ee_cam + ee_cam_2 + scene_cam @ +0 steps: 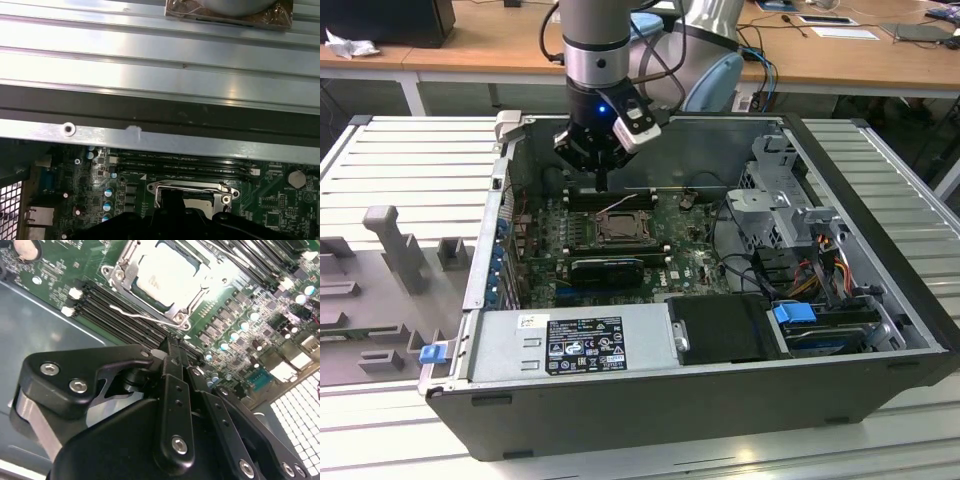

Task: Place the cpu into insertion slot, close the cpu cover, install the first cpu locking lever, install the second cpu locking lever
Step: 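Install the first cpu locking lever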

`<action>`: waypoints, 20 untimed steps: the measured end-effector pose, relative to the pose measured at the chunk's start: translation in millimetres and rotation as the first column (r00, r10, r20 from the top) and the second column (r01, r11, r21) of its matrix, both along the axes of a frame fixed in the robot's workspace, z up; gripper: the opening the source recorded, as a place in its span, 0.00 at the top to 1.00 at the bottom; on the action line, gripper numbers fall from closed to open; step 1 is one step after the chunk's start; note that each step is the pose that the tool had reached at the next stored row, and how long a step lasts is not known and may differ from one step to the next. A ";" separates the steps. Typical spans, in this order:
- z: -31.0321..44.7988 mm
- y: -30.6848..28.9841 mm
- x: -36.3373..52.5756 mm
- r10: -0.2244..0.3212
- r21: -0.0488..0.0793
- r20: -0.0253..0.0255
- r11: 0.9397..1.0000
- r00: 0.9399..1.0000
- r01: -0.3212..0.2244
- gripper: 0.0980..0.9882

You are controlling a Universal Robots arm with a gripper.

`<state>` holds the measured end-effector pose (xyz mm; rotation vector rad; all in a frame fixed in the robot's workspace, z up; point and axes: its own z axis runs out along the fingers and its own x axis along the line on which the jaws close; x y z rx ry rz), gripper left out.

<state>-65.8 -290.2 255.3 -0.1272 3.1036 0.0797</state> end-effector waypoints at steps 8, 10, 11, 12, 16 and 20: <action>-0.8 -0.1 16.0 -0.003 0.001 0.000 1.000 1.000 0.003 0.99; -1.4 0.0 16.8 -0.012 0.003 0.000 1.000 1.000 0.012 0.99; -2.3 0.1 17.1 -0.025 0.003 0.000 1.000 1.000 0.025 0.99; -2.9 0.0 17.2 -0.037 0.003 0.000 0.999 0.999 0.037 0.99; -3.9 0.0 19.7 -0.057 0.003 0.000 0.998 0.998 0.057 0.99; -4.0 0.0 21.5 -0.057 0.003 0.000 0.998 0.998 0.057 0.99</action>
